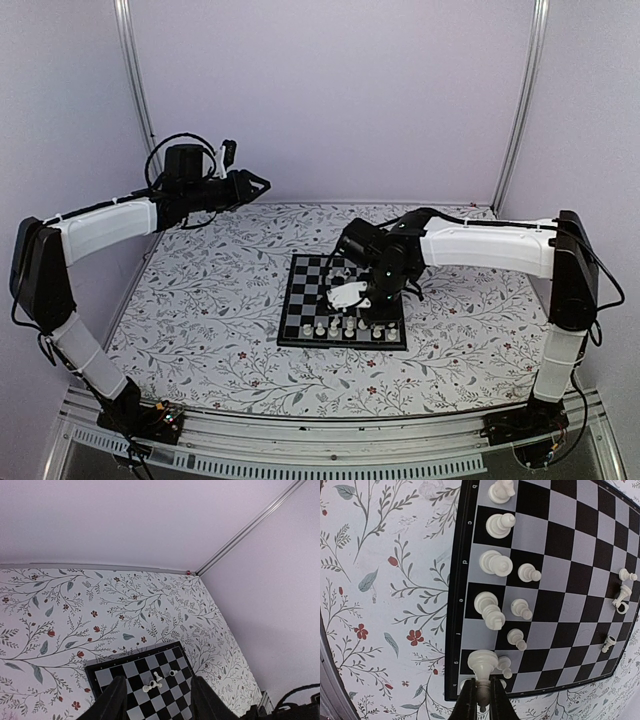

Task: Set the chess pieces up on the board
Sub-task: Place the chess piece on the chessboard.

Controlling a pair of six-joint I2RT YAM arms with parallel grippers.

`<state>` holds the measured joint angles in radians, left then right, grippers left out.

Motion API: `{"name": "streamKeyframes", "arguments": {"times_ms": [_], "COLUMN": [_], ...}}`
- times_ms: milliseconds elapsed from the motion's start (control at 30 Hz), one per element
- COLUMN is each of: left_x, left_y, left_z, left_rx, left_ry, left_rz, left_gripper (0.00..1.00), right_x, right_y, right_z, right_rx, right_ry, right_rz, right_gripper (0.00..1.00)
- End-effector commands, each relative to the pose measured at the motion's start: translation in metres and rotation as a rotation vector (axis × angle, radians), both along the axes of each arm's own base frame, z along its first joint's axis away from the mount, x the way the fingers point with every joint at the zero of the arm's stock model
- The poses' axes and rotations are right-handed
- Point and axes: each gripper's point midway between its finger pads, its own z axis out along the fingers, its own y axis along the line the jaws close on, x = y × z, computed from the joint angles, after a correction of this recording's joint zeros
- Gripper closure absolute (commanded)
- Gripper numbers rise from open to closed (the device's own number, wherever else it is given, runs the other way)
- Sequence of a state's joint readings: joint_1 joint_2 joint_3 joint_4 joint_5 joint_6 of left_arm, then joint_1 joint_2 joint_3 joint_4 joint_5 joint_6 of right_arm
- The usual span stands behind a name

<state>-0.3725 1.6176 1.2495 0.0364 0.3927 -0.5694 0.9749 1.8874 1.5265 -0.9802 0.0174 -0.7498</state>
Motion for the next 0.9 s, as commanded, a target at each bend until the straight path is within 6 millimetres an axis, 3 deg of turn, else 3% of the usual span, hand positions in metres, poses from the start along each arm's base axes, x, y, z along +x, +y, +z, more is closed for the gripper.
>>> {"name": "streamKeyframes", "arguments": {"times_ms": [0, 867], "left_x": [0.001, 0.001], "left_y": [0.004, 0.002], "left_z": [0.003, 0.004], "left_rx": [-0.016, -0.026], "left_ry": [-0.014, -0.016], "left_rz": [-0.004, -0.02], "left_gripper": [0.54, 0.54], "right_x": [-0.001, 0.003], "right_y": [0.002, 0.003], "right_z": [-0.013, -0.044], "right_rx": [-0.04, -0.09], "right_ry": [-0.001, 0.011], "right_rz": [0.023, 0.024], "right_gripper": [1.0, 0.95]}}
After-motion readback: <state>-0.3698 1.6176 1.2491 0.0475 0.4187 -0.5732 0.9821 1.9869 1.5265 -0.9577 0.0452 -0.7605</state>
